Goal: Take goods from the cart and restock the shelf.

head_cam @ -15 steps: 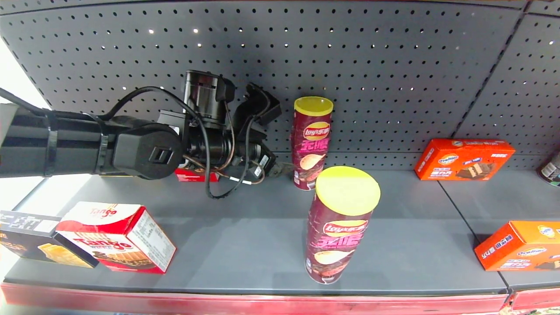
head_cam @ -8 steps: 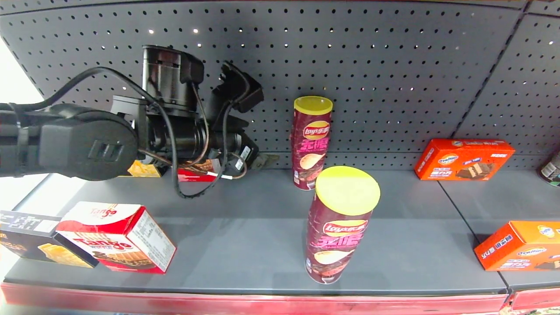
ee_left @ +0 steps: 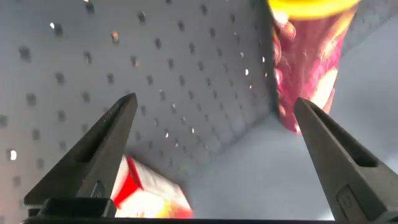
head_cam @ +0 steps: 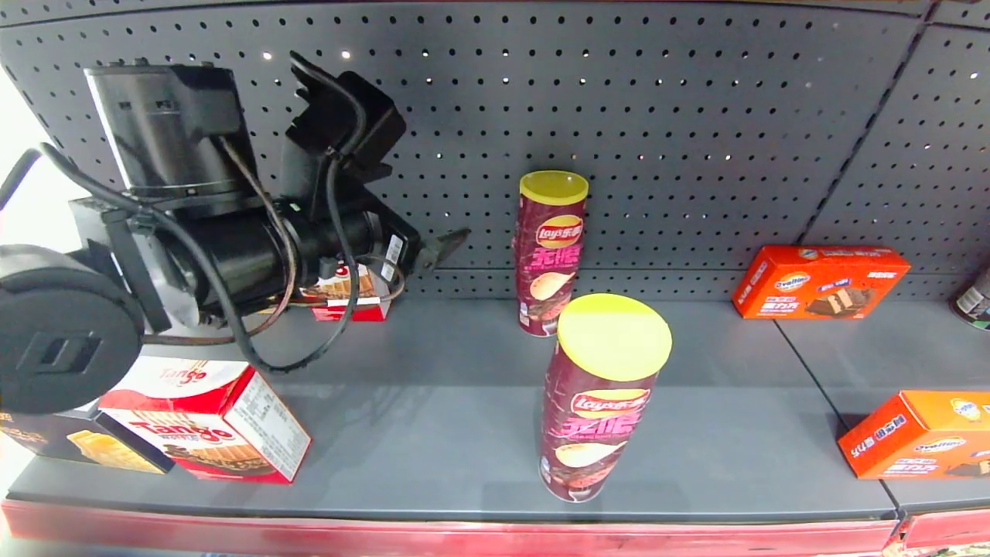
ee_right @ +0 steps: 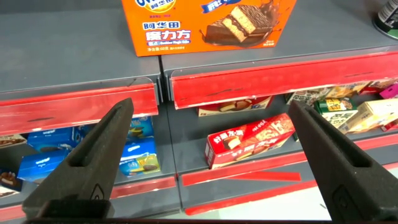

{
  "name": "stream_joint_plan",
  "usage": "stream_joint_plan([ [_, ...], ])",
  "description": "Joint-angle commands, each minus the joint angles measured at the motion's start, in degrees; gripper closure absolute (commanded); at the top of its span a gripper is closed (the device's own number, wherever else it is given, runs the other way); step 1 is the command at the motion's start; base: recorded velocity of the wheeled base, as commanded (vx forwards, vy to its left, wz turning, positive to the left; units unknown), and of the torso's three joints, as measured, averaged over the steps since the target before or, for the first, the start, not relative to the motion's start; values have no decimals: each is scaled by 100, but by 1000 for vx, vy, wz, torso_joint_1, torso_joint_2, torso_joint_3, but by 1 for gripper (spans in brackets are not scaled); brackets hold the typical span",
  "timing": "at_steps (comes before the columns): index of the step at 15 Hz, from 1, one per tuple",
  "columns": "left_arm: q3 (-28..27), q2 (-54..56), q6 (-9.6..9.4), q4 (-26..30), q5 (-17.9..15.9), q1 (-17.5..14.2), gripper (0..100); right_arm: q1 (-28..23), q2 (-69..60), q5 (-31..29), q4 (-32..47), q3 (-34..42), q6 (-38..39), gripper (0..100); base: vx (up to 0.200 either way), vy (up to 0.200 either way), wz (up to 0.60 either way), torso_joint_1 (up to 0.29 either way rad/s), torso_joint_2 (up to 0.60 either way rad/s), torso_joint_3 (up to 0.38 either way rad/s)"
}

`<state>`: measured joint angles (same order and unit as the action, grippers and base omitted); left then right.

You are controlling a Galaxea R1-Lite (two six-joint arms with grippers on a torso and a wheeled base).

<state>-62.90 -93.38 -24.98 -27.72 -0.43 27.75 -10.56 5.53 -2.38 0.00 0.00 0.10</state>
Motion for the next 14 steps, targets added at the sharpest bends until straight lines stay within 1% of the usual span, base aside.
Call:
stream_joint_plan([
  [1,718,786,11,-128,183,222,0,1,9,0,0,0,-1,0,0,0,0,0,0,0],
  [3,824,1182,19,-137,289,214,0,1,9,0,0,0,-1,0,0,0,0,0,0,0],
  [4,964,1454,28,-128,298,205,0,1,9,0,9,0,-1,0,0,0,0,0,0,0],
  [9,1878,2799,28,-49,306,170,0,1,9,9,9,0,-10,0,0,0,0,0,0,0],
  [10,1984,2940,28,-40,306,161,0,1,9,18,9,0,-10,0,0,0,0,0,0,0],
  [12,2221,3274,28,-32,482,161,0,10,9,159,9,-9,-45,0,0,0,0,0,0,0],
  [14,2458,3537,37,-32,535,152,0,80,-9,211,0,-9,-115,0,0,0,0,0,0,0],
])
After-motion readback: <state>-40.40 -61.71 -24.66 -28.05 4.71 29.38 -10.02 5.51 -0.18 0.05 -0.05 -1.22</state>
